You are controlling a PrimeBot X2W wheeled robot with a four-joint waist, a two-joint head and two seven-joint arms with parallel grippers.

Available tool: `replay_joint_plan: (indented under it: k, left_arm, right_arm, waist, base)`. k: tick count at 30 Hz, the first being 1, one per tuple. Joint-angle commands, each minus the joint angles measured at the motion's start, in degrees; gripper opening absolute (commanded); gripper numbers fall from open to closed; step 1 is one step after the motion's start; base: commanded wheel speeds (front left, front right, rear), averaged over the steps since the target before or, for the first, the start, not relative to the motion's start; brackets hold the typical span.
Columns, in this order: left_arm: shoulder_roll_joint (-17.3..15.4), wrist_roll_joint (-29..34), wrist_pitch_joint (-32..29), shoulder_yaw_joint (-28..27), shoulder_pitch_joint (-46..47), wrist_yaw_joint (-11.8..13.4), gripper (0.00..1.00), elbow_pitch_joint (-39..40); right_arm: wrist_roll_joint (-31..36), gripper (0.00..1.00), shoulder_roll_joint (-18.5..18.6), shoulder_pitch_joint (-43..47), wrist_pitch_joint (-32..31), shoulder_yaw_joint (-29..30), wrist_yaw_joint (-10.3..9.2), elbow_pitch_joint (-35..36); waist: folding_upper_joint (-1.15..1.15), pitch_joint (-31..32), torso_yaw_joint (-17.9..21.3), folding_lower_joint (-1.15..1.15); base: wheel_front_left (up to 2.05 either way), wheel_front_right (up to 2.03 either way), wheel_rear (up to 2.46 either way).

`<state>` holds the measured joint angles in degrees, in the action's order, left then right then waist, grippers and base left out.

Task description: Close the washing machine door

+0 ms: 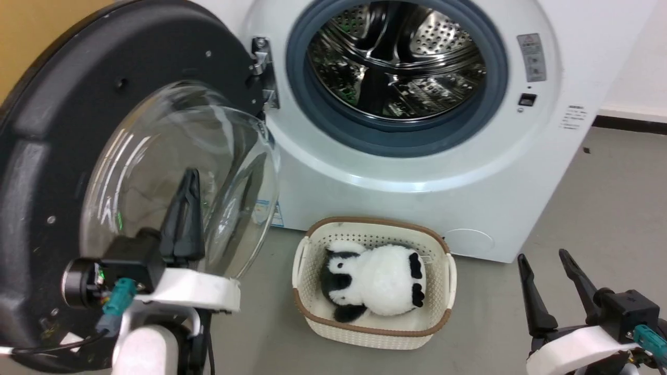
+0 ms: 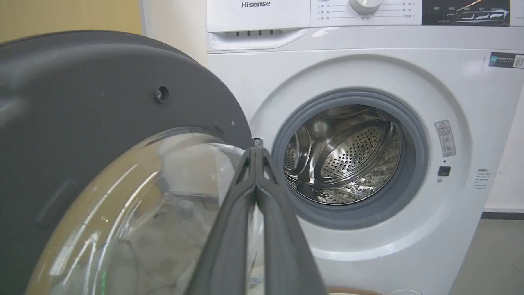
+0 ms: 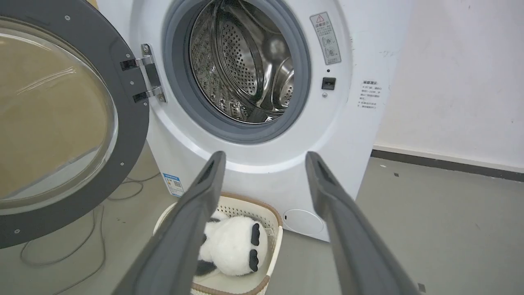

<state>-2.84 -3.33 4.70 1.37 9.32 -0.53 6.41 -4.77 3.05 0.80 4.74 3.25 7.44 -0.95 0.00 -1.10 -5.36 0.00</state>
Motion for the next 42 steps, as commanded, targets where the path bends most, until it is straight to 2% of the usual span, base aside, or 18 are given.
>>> replay_joint_plan:
  k: [1, 12, 23, 32, 42]
  left_arm:
    - [-0.03, -0.34, 0.56, -0.08, 1.16, -0.22, 0.00, 0.53]
    - [-0.02, -6.30, 2.11, -4.09, 7.36, -2.11, 0.00, 6.10]
    - [-0.25, -15.94, 3.43, -11.56, 11.32, -3.30, 0.00, 8.81]
    - [-0.89, -27.44, 4.44, -18.81, 12.61, -3.91, 0.00, 8.54]
    - [-1.10, -44.09, 3.36, -27.53, 12.67, -4.47, 0.00, 3.12]
  right_arm:
    - [-0.53, 1.00, -0.07, -0.45, 0.52, 0.22, 0.02, -0.10]
    - [-1.63, 1.00, -0.08, -0.84, 2.07, 1.56, 0.02, -0.34]
    - [-2.46, 1.00, -0.10, -1.11, 3.39, 2.86, 0.02, -0.73]
    - [-2.86, 1.00, -0.11, -1.86, 4.46, 3.46, 0.03, -0.95]
    - [-3.19, 1.00, -0.12, -2.68, 5.66, 3.95, 0.03, -1.29]
  waist:
    - [0.00, -0.07, -0.46, 0.00]
    - [0.00, -0.99, -6.02, 0.00]
    - [0.00, -1.93, -10.77, 0.00]
    - [0.00, -3.02, -13.82, 0.00]
    - [0.00, -4.10, -16.43, 0.00]
  base:
    - [0.00, 0.00, 0.00]
    - [0.00, 0.00, 0.00]
    - [0.00, 0.00, 0.00]
    - [0.00, 0.00, 0.00]
    - [0.00, 0.00, 0.00]
